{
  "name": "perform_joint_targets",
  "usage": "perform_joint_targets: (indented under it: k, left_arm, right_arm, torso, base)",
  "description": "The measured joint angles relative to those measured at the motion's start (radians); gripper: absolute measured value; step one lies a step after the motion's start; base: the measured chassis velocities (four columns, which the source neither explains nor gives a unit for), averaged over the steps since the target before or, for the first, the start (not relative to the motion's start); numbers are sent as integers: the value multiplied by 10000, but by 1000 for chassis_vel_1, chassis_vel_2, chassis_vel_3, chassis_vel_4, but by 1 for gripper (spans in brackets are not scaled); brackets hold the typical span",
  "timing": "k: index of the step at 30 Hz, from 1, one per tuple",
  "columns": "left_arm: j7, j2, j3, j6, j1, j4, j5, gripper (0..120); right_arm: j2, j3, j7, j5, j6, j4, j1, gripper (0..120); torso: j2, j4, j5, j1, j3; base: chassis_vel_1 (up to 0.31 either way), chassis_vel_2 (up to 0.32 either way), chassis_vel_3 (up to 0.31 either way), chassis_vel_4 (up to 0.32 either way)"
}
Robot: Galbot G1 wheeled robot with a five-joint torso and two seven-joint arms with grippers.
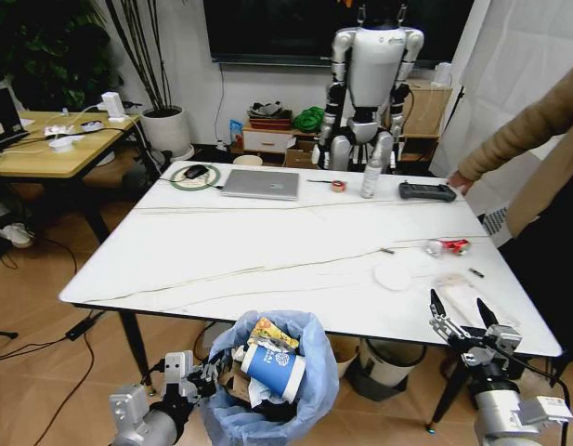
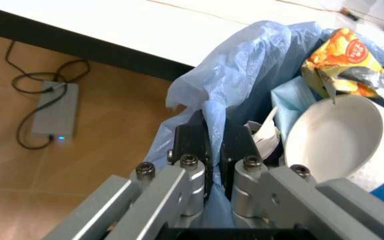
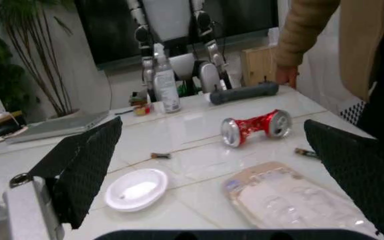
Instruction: Pick up the trash bin and place the trash from the table into it.
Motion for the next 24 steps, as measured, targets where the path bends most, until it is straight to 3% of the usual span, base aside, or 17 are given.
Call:
perform_joint_targets:
  k: [7,16,19,22,24]
  left_arm:
    - [-54,17,30,59,-149,76,-117,0]
    - [-118,51,33,113,-227,87,-235,0]
    - [-128,51,32,116,-178,86,-236,0]
    - [-136,44,-7,120,-92,83,-231,0]
    - [-136,41,-18,121,-81,81,-231,0]
  right_arm:
    - [18,-172,-82,-199,181,-118,70,100]
    - [-81,-183,-170,-595,294,-193,219,100]
    - [-349,-405,791,-988,-257,301,249,100]
    - [-982,-1143,3230,-622,-2690,1414,242,100]
    - [-1080,-1221,3484,-458,-3029,1561,253,100]
  torso:
    - [-1,-3,7,2,1]
    - [0,-1,-5,-1,-1]
    - [0,-1,-1,-1,-1]
    - [0,0,3,0,-1]
    - [0,1,0,0,-1]
  base:
    - [-228,-246,244,232]
    - [2,-35,30,-11]
    - [67,58,-58,-39]
    - [0,0,0,0]
    - [0,0,0,0]
